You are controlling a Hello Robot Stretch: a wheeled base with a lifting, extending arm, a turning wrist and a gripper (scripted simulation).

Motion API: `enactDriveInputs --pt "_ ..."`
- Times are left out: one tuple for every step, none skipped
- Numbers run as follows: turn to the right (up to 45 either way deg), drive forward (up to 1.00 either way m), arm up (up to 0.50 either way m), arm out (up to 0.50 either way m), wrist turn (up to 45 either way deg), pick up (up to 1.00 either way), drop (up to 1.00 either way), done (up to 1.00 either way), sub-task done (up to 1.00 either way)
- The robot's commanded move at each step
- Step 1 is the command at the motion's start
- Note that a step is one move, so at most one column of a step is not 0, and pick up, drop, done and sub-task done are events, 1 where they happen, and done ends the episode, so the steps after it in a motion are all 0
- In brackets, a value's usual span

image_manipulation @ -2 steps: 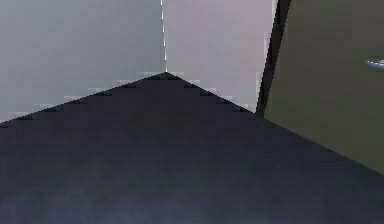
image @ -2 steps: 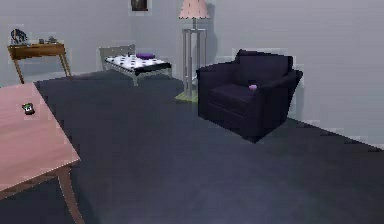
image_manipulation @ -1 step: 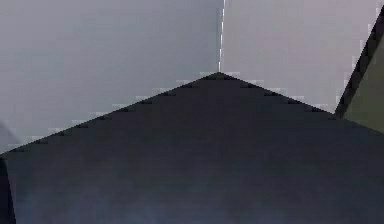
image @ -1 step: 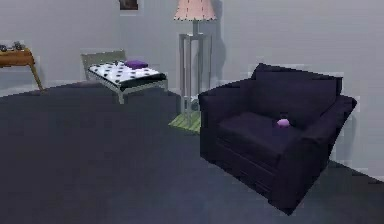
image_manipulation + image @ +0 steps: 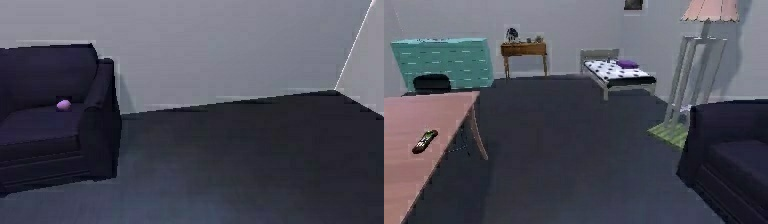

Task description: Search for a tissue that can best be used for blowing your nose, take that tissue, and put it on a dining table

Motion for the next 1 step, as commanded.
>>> enactDriveInputs --pt "-3.0 0.00 0.00 0.00 0.0 0.00 0.00 0.00 0.00"
